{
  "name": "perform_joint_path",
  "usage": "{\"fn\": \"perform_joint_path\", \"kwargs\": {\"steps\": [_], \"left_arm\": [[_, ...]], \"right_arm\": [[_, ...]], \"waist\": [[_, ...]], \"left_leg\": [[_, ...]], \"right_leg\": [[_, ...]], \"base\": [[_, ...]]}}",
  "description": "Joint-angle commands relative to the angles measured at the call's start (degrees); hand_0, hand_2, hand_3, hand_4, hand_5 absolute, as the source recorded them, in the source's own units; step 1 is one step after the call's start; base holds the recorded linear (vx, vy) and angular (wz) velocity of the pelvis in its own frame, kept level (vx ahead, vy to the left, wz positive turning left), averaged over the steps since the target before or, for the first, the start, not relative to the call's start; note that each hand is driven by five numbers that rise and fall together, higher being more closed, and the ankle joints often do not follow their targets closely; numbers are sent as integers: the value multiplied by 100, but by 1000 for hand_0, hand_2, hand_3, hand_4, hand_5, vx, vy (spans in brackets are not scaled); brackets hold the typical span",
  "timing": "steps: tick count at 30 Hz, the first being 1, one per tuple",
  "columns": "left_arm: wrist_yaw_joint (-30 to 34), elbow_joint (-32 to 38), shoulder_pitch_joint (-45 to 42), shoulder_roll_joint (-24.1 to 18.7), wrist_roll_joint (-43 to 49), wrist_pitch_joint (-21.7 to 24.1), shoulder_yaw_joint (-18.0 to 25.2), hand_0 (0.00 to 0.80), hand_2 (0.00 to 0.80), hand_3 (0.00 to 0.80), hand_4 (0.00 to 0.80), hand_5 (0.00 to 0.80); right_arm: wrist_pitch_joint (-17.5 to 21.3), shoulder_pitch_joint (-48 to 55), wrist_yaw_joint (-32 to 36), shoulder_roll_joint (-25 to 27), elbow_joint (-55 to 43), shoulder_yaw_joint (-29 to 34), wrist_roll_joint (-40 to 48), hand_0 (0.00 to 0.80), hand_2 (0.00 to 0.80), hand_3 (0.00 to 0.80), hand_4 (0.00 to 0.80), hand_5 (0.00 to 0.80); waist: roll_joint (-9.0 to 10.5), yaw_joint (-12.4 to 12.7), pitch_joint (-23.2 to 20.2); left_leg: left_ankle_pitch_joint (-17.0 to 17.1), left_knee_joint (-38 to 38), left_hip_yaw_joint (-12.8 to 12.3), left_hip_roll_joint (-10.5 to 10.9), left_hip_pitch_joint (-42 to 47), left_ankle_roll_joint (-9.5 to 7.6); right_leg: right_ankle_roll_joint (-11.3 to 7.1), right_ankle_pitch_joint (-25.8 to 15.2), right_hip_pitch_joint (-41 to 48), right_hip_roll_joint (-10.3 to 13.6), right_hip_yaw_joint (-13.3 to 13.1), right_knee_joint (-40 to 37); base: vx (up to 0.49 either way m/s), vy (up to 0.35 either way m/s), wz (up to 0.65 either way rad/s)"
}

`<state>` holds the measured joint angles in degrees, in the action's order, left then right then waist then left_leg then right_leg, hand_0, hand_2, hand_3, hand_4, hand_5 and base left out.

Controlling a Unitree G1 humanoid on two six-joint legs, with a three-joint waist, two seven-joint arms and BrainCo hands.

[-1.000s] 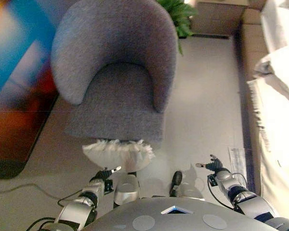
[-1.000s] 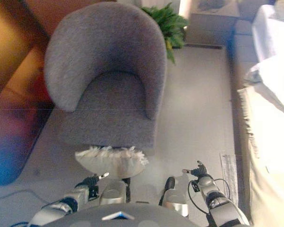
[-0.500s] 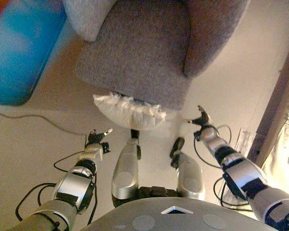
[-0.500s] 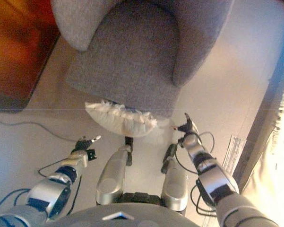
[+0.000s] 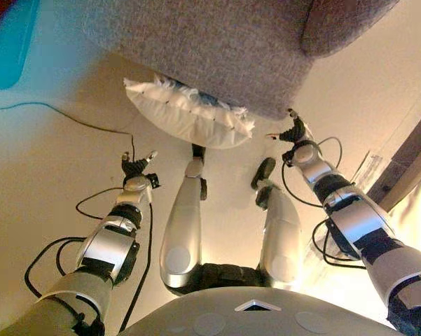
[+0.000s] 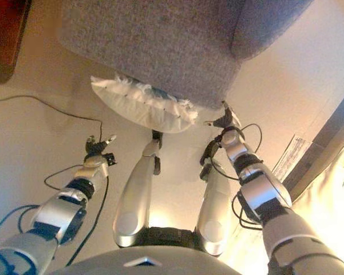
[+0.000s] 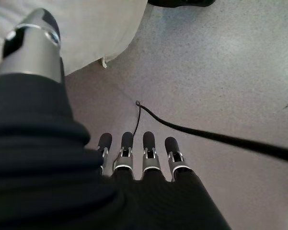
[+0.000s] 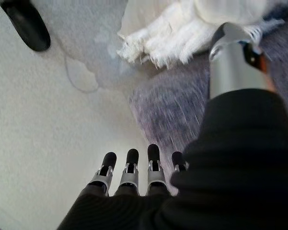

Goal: Pick up the cushion and take it to the sofa

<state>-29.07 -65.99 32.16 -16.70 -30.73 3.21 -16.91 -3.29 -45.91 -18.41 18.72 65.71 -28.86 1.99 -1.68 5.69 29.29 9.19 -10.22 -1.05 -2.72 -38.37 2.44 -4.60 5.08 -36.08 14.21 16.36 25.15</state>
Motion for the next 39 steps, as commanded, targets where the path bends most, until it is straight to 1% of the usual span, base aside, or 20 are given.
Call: {"fn": "perform_joint_path", "kwargs": {"steps": [1,4,8,14,15,17,18,19,22,25,26,27,29,32,33,34,35,37,38,39], "left_arm": [[-147,-72,20,8,20,242,-43,0,0,0,0,0],[-143,-176,58,-18,56,385,-30,0,0,0,0,0],[-203,-102,162,-104,142,396,-53,0,0,0,0,0],[-178,34,363,-77,120,593,-215,0,0,0,0,0],[-162,16,367,-31,88,703,-214,0,0,0,0,0],[-201,84,376,63,-48,887,-305,0,0,0,0,0],[-259,221,414,40,-80,839,-320,0,0,0,0,0],[-320,382,444,-5,-128,776,-330,0,0,0,0,0],[-518,773,534,-130,-186,637,-405,0,0,0,0,0],[-776,1075,509,-135,-230,627,-493,0,0,0,0,0],[-844,1134,577,-145,-263,651,-471,0,0,0,0,0],[-939,1197,584,-142,-313,684,-468,0,0,0,0,0],[-1050,1266,537,-152,-351,673,-474,0,0,0,0,0],[-1004,1090,481,-103,-437,1066,-415,0,0,0,0,0],[-1054,914,569,-281,-333,1137,-337,0,0,0,0,0],[-1013,683,728,-522,-552,974,-221,0,0,0,0,0],[-680,452,940,-863,-608,992,-114,0,0,0,0,0],[-487,206,1194,-1217,-905,847,60,0,0,0,0,0],[-497,115,1334,-1394,-1113,788,175,0,0,0,0,0],[-548,37,1332,-1478,-1286,738,226,0,0,0,0,0]], "right_arm": [[-425,95,-452,247,60,77,382,0,0,0,0,0],[-647,214,-471,312,258,342,493,0,0,0,0,0],[-932,438,155,444,452,500,627,0,0,0,0,0],[-508,400,1305,483,422,412,1025,0,0,0,0,0],[-353,455,1217,446,408,359,851,0,0,0,0,0],[156,550,1532,464,274,290,734,0,0,0,0,0],[54,536,1430,511,67,205,669,0,0,0,0,0],[-66,499,1673,578,-103,115,807,0,0,0,0,0],[-88,338,1906,807,-869,-219,785,0,0,0,0,0],[66,230,1816,996,-1526,-437,605,0,0,0,0,0],[192,107,1761,1056,-1636,-472,483,0,0,0,0,0],[308,9,1669,1131,-1760,-558,281,0,0,0,0,0],[411,-47,1584,1207,-1885,-662,130,0,0,0,0,0],[764,-149,1227,1311,-1912,-764,-114,0,0,0,0,0],[949,-214,1097,1407,-1895,-828,-129,0,0,0,0,0],[1009,-300,1044,1512,-1947,-868,-112,0,0,0,0,0],[1011,-410,1024,1638,-2099,-931,-86,0,0,0,0,0],[885,-534,970,1766,-2407,-1034,-125,0,0,0,0,0],[775,-645,965,1847,-2651,-1115,-173,0,0,0,0,0],[723,-602,951,1874,-2787,-1180,-205,0,0,0,0,0]], "waist": [[-213,-6,51],[-150,-73,51],[-121,-164,51],[-284,-270,51],[-330,-287,51],[-435,-336,51],[-457,-345,51],[-465,-350,51],[-456,-365,51],[-491,-393,51],[-512,-388,51],[-541,-391,51],[-567,-393,51],[-577,-382,51],[-577,-406,51],[-597,-447,51],[-630,-504,51],[-656,-573,51],[-671,-597,51],[-664,-622,51]], "left_leg": [[-813,-454,-210,48,-107,62],[-813,-512,-277,-1,-241,75],[-786,-606,-299,-53,-527,83],[-786,-703,-311,-6,-986,77],[-783,-743,-301,10,-1080,82],[-815,-903,-297,52,-1341,68],[-818,-960,-307,49,-1477,62],[-819,-1000,-309,41,-1602,62],[-798,-1131,-293,26,-1965,64],[-921,-1323,-272,57,-2204,104],[-792,-1353,-294,56,-2440,59],[-816,-1440,-307,60,-2579,52],[-984,-1577,-303,69,-2616,95],[-1049,-1736,-281,107,-2860,78],[-1072,-1783,-300,89,-2914,107],[-1085,-1847,-351,59,-2972,129],[-1098,-1940,-409,22,-3060,154],[-1122,-2105,-485,-36,-3224,168],[-1009,-2155,-542,-74,-3454,105],[-1172,-2268,-520,-86,-3406,160]], "right_leg": [[-106,-66,-57,-13,-291,-445],[-138,-137,-144,-35,-341,-513],[-184,-236,-449,-37,-443,-493],[-208,-268,-1120,-57,-685,-299],[-195,-251,-1248,-81,-757,-218],[-220,-231,-1585,-52,-895,-31],[-228,-238,-1733,-20,-921,30],[-225,-239,-1859,-7,-945,74],[-191,-225,-2223,-7,-1004,248],[-203,-56,-2518,-20,-1122,541],[-149,-179,-2752,-22,-1122,567],[-143,-154,-2904,-9,-1156,666],[-186,12,-2956,26,-1201,829],[-185,80,-3188,87,-1193,1017],[-191,110,-3241,99,-1197,1085],[-191,127,-3311,98,-1232,1152],[-177,150,-3415,69,-1302,1248],[-141,206,-3602,32,-1404,1449],[-71,104,-3837,18,-1419,1500],[-107,271,-3777,15,-1470,1621]], "base": [[14,56,4],[5,13,0],[4,-2,-4],[-18,40,-4],[-38,125,-15],[-30,120,-15],[-13,58,-13],[-14,25,-8],[-16,17,4],[28,56,7],[-81,100,5],[-4,87,8],[71,67,8],[18,42,18],[43,79,22],[66,165,22],[58,205,18],[7,187,10],[37,130,0],[-43,113,-5]]}}
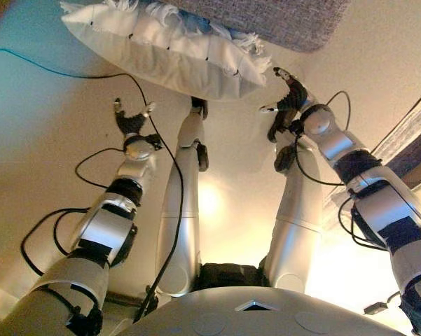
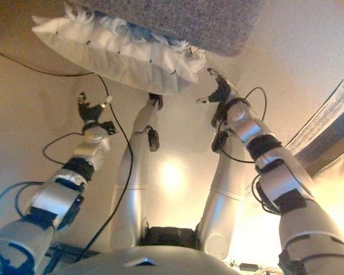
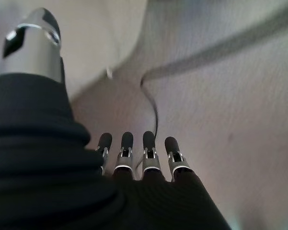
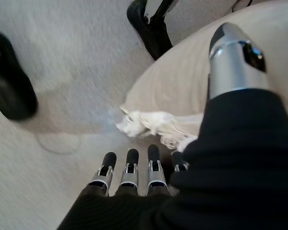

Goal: Pick up the cushion and take it to the sofa

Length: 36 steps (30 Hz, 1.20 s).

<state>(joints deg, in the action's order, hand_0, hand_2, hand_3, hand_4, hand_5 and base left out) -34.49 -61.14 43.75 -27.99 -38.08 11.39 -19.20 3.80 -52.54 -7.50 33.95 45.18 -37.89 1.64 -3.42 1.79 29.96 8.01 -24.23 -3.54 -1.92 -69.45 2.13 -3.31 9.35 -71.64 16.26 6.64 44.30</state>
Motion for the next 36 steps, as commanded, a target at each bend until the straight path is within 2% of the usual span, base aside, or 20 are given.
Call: {"fn": "perform_joint_path", "kwargs": {"steps": [1,3,4,7,8,9,12,19,21,23,25,26,31,34,36], "left_arm": [[-57,-465,228,-433,-681,-97,542,0,0,0,0,0],[-286,-482,199,-521,-906,-28,722,0,0,0,0,0],[-290,-483,144,-522,-903,-34,735,0,0,0,0,0],[-346,-351,59,-674,-760,35,919,0,0,0,0,0],[-370,-281,32,-702,-684,76,956,0,0,0,0,0],[-391,-212,98,-774,-635,76,1012,0,0,0,0,0],[-276,-116,235,-862,-611,183,1028,0,0,0,0,0],[313,73,771,-873,-376,302,668,0,0,0,0,0],[701,130,909,-824,-425,503,512,0,0,0,0,0],[965,208,1027,-773,-406,499,359,0,0,0,0,0],[1310,249,1073,-691,-773,403,232,0,0,0,0,0],[1458,265,1087,-628,-920,493,189,0,0,0,0,0],[1935,228,1262,-378,-1361,384,22,0,0,0,0,0],[1968,312,1253,-135,-1663,458,-157,0,0,0,0,0],[2039,344,1263,-39,-1844,452,-203,0,0,0,0,0]], "right_arm": [[-71,-1,-176,397,-882,-313,-202,0,0,0,0,0],[-198,43,-296,443,-1146,-413,-314,0,0,0,0,0],[-227,99,-301,438,-1187,-427,-308,0,0,0,0,0],[-377,141,-322,528,-1485,-463,-347,0,0,0,0,0],[-383,143,-310,566,-1555,-473,-336,0,0,0,0,0],[-332,67,-308,617,-1600,-480,-378,0,0,0,0,0],[-189,-138,-318,638,-1646,-569,-324,0,0,0,0,0],[-46,-885,133,348,-1696,-827,-169,0,0,0,0,0],[-47,-1072,120,297,-1714,-914,-86,0,0,0,0,0],[-6,-1203,96,290,-1728,-913,35,0,0,0,0,0],[70,-1314,94,262,-1706,-898,165,0,0,0,0,0],[89,-1363,161,213,-1694,-876,184,0,0,0,0,0],[272,-1665,747,-34,-1558,-961,585,0,0,0,0,0],[174,-1840,1116,-246,-1473,-1079,880,0,0,0,0,0],[133,-1896,1097,-378,-1372,-1086,965,0,0,0,0,0]], "waist": [[-487,-229,-17],[-468,-231,-17],[-456,-236,-17],[-410,-207,-17],[-397,-195,-17],[-385,-176,-17],[-354,-136,-17],[-369,-50,-17],[-384,-42,-17],[-404,-40,-17],[-446,-43,-17],[-474,-50,-17],[-673,-91,-17],[-870,-102,-17],[-944,-103,-17]], "left_leg": [[-925,-882,-307,-187,-498,130],[-968,-977,-292,-206,-606,127],[-1113,-1026,-250,-193,-490,188],[-1150,-1133,-196,-198,-606,206],[-1150,-1157,-174,-197,-639,212],[-1003,-1126,-186,-207,-803,158],[-997,-1163,-141,-211,-940,174],[-971,-981,-119,-211,-1091,192],[-953,-928,-126,-209,-1132,194],[-936,-913,-139,-206,-1206,182],[-914,-903,-146,-173,-1302,171],[-903,-904,-164,-162,-1361,164],[-928,-952,-349,-179,-1569,149],[-960,-1021,-493,-210,-1701,145],[-980,-1080,-542,-216,-1777,144]], "right_leg": [[-173,-277,-418,-187,-479,-280],[-156,-223,-516,-189,-499,-159],[-207,-85,-394,-196,-532,-111],[-199,-47,-476,-195,-519,10],[-200,-43,-506,-198,-520,51],[-151,-172,-664,-195,-483,41],[-170,-157,-767,-191,-475,113],[-225,-154,-876,-177,-429,-53],[-242,-175,-893,-179,-420,-139],[-253,-206,-952,-173,-419,-186],[-279,-236,-1050,-196,-449,-195],[-290,-248,-1119,-212,-470,-182],[-308,-238,-1402,-197,-577,-135],[-305,-211,-1610,-171,-666,-69],[-301,-196,-1707,-181,-718,-17]], "base": [[24,53,-5],[29,26,-7],[106,0,-6],[40,1,-3],[-49,31,-4],[-57,28,-2],[-19,3,-6],[0,-2,0],[8,43,2],[4,53,1],[2,55,2],[1,56,3],[-1,79,4],[16,124,5],[19,86,5]]}}
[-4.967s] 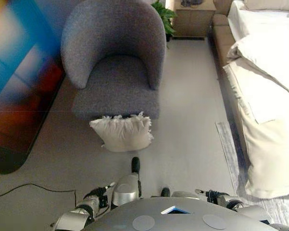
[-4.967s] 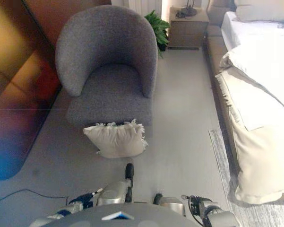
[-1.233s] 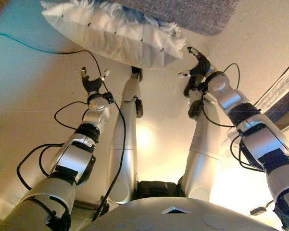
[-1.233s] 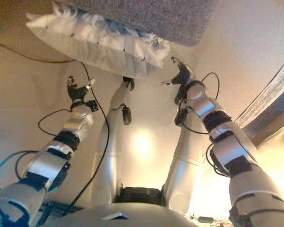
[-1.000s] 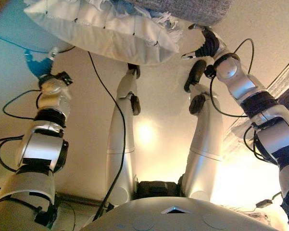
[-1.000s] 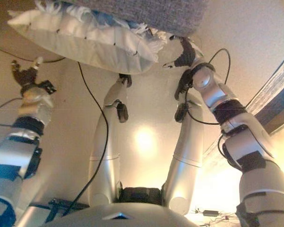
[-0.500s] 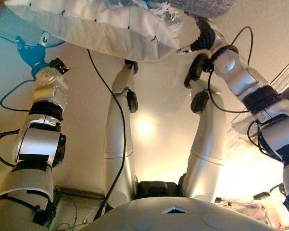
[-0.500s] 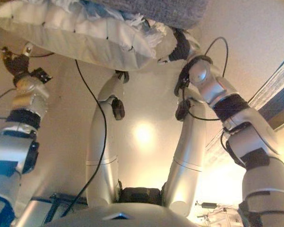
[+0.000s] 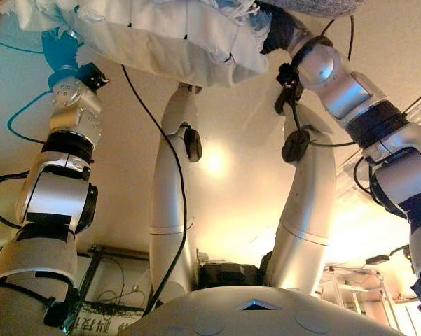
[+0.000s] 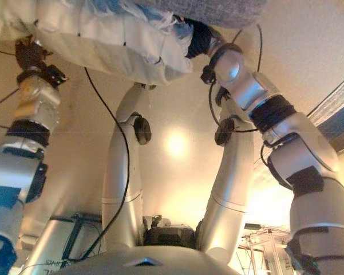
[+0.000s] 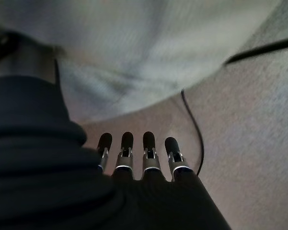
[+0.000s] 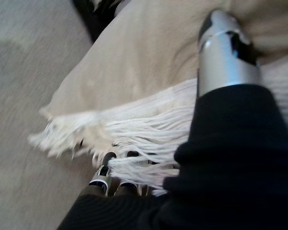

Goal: Pick up the cushion and take it to the sofa

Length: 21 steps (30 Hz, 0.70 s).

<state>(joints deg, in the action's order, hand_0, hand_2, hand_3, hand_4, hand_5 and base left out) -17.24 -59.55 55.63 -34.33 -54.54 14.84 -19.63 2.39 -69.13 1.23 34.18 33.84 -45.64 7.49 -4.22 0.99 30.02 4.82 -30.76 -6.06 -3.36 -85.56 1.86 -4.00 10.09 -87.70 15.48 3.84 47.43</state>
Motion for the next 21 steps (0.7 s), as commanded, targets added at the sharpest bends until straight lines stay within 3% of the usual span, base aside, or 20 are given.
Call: {"fn": "perform_joint_path", "kwargs": {"steps": [1,3,5,6,7,9,10,11,15,20,21], "left_arm": [[523,232,91,671,-428,174,-176,0,0,0,0,0],[886,314,125,779,-744,110,-231,0,0,0,0,0],[1695,442,160,863,-1159,-22,-344,0,0,0,0,0],[1866,504,181,902,-1185,29,-412,486,486,486,486,486],[2019,617,209,951,-1345,102,-520,800,800,800,800,800],[2576,807,248,1020,-1616,163,-631,800,800,800,800,800],[2672,903,260,1060,-1663,152,-678,800,800,800,800,800],[2779,978,258,1104,-1739,174,-731,800,800,800,800,800],[3236,1293,109,1257,-1823,232,-801,800,800,800,800,800],[3336,1660,-196,1325,-1643,305,-688,800,800,800,800,800],[3335,1736,-399,1379,-1447,285,-710,800,800,800,800,800]], "right_arm": [[243,-302,213,-498,-128,-300,373,0,0,0,0,0],[202,-345,122,-586,-42,-304,369,0,0,0,0,0],[150,-381,-45,-633,26,-265,500,0,0,0,0,0],[150,-387,-110,-643,61,-235,565,0,0,0,0,0],[132,-393,-160,-637,85,-189,679,0,0,0,0,0],[115,-365,-275,-645,87,-72,827,0,0,0,0,0],[119,-334,-294,-639,84,-23,861,568,568,568,568,568],[112,-305,-302,-650,71,20,832,800,800,800,800,800],[173,-126,-370,-616,-98,143,811,800,800,800,800,800],[193,131,-657,-558,-353,396,791,800,800,800,800,800],[202,340,-724,-573,-407,461,754,800,800,800,800,800]], "waist": [[-918,-24,-23],[-978,-32,-23],[-1026,-39,-23],[-1049,-42,-23],[-1087,-48,-23],[-1117,-60,-23],[-1109,-66,-23],[-1100,-73,-23],[-1015,-89,-23],[-825,-62,-23],[-772,-60,-23]], "left_leg": [[-675,-459,-317,-77,-236,166],[-696,-497,-356,-111,-295,156],[-713,-509,-369,-142,-332,147],[-725,-519,-372,-155,-353,142],[-742,-535,-379,-181,-383,137],[-765,-563,-381,-218,-435,125],[-773,-546,-388,-219,-437,122],[-767,-521,-390,-215,-438,122],[-729,-455,-379,-203,-438,112],[-632,-423,-302,-154,-421,104],[-753,-398,-231,-119,-127,183]], "right_leg": [[-230,-254,-179,-115,-473,-297],[-223,-239,-219,-109,-475,-307],[-221,-243,-222,-112,-457,-350],[-220,-244,-223,-114,-447,-371],[-218,-248,-224,-115,-433,-401],[-218,-262,-224,-112,-413,-448],[-218,-274,-224,-108,-421,-477],[-222,-294,-224,-115,-432,-512],[-243,-356,-224,-99,-432,-592],[-262,-443,-216,-69,-406,-585],[-323,-320,90,-50,-390,-622]], "base": [[23,79,4],[38,72,5],[42,46,3],[46,41,3],[46,38,4],[40,11,4],[31,-22,2],[20,-31,2],[-20,-54,3],[-93,-138,3],[-131,-177,0]]}}
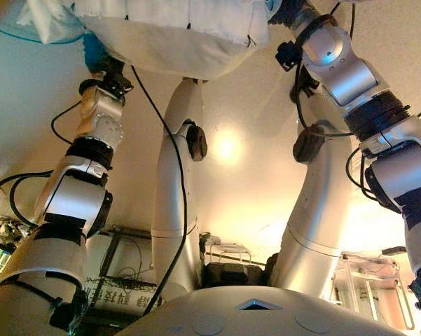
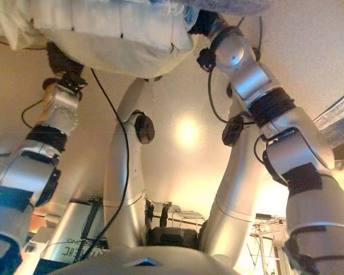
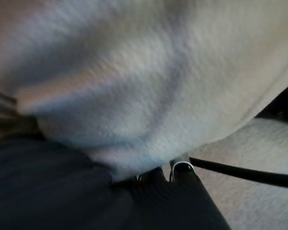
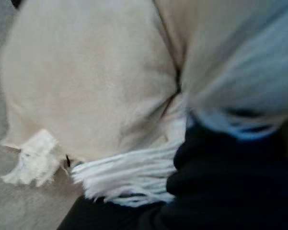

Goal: Pick up the cushion and take it to the sofa

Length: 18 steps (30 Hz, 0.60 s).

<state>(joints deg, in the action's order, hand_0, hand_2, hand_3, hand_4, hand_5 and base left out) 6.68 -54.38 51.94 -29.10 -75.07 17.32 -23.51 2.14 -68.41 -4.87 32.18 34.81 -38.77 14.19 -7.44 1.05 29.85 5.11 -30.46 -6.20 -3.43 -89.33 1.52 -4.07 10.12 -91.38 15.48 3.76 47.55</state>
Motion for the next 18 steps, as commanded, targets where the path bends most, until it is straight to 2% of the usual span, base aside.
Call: {"fn": "perform_joint_path", "kwargs": {"steps": [1,2,8,10,11,14,17,18], "left_arm": [[930,1301,-70,853,757,40,-309,800,800,800,800,800],[897,1362,-286,924,836,50,-362,800,800,800,800,800],[766,1540,-942,1025,893,46,-262,800,800,800,800,800],[737,1595,-1198,1062,920,110,-231,800,800,800,800,800],[754,1622,-1257,1069,945,116,-185,800,800,800,800,800],[733,1781,-1754,1196,1145,154,-146,800,800,800,800,800],[814,1928,-2331,1248,1270,195,-45,800,800,800,800,800],[865,1957,-2574,1261,1304,204,4,800,800,800,800,800]], "right_arm": [[211,290,-157,-372,-568,-166,6,800,800,800,800,800],[213,505,-186,-396,-612,-120,-58,800,800,800,800,800],[357,1071,-377,-472,-600,90,-94,800,800,800,800,800],[467,1266,-430,-535,-540,154,-114,800,800,800,800,800],[501,1288,-434,-543,-513,180,-117,800,800,800,800,800],[568,1689,-464,-657,-419,249,-162,800,800,800,800,800],[688,2101,-335,-789,-257,392,-211,800,800,800,800,800],[699,2315,-278,-818,-228,446,-231,800,800,800,800,800]], "waist": [[-414,-35,-5],[-367,-28,-5],[-106,92,-5],[-36,129,-5],[-24,162,-5],[9,233,-5],[27,308,-5],[48,284,-5]], "left_leg": [[-586,-291,-213,-115,217,169],[-683,-240,-145,-88,532,253],[-332,432,90,-157,1591,384],[-189,723,195,-205,1986,451],[-9,842,217,-240,2014,429],[167,1240,339,-308,2690,566],[316,1690,300,-482,3500,654],[201,1769,226,-499,3916,692]], "right_leg": [[-260,-495,443,-59,-302,-772],[-316,-384,777,-61,-280,-827],[-310,-497,1885,-74,87,-1275],[-286,-516,2250,-125,196,-1411],[-226,-658,2263,-151,272,-1493],[-177,-597,2847,-256,441,-1575],[-117,-430,3575,-390,695,-1639],[-156,-249,3961,-363,773,-1654]], "base": [[-57,-214,0],[-136,-203,-1],[-158,-288,-10],[-227,-354,-13],[-251,-339,-9],[-187,-357,-16],[-93,-352,-13],[-7,-330,-25]]}}
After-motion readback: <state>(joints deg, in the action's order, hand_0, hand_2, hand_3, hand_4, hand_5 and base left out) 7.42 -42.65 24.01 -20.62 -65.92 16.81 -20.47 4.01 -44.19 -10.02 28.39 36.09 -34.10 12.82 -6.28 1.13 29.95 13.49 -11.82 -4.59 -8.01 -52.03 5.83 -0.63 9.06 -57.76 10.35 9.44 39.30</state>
